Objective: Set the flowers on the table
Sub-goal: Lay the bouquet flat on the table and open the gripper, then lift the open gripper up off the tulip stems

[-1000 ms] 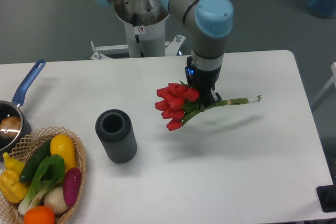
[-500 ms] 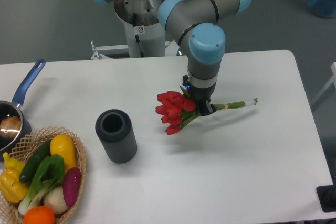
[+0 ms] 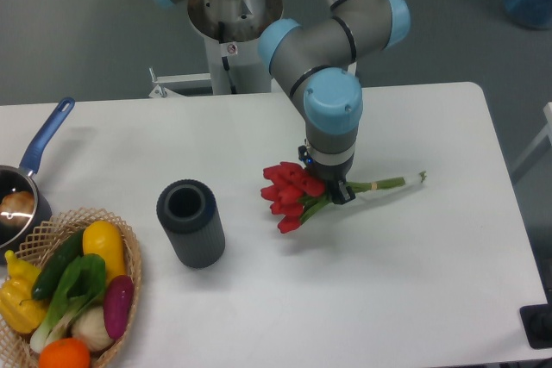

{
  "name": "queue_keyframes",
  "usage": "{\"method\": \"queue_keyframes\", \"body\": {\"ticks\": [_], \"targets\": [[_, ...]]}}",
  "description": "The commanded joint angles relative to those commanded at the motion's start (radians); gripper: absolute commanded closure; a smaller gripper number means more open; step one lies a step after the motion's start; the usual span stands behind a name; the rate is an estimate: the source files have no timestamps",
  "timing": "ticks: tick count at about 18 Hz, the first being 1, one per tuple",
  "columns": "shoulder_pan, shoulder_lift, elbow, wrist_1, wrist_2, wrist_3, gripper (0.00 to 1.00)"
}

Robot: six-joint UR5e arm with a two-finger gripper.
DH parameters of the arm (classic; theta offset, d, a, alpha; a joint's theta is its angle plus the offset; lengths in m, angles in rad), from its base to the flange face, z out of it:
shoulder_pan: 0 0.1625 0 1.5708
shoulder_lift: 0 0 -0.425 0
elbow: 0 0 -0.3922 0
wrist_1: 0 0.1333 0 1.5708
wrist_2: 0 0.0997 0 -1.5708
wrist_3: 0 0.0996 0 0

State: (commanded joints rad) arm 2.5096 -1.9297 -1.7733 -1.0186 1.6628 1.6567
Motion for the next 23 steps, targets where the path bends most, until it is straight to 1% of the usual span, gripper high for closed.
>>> {"method": "queue_keyframes", "body": {"ticks": [4,9,11,12,13,15,16,17,20,23], "targets": [[0.0,-0.006,0.002,0.005,0.0,0.0,0.55],[0.0,-0.029,0.009,0.023,0.0,0.0,0.54],[0.002,-0.029,0.011,0.028,-0.002,0.0,0.54],[0.002,-0.028,0.012,0.028,-0.002,0.002,0.5],[0.003,-0.026,0.015,0.028,-0.003,0.003,0.38],[0.008,-0.025,0.037,0.028,-0.006,0.006,0.23],[0.011,-0.023,0.04,0.028,-0.006,0.011,0.01],[0.015,-0.02,0.043,0.029,-0.008,0.002,0.0],[0.026,-0.015,0.052,0.035,-0.023,-0.021,0.0],[0.028,-0.012,0.063,0.04,-0.073,-0.152,0.0]]}}
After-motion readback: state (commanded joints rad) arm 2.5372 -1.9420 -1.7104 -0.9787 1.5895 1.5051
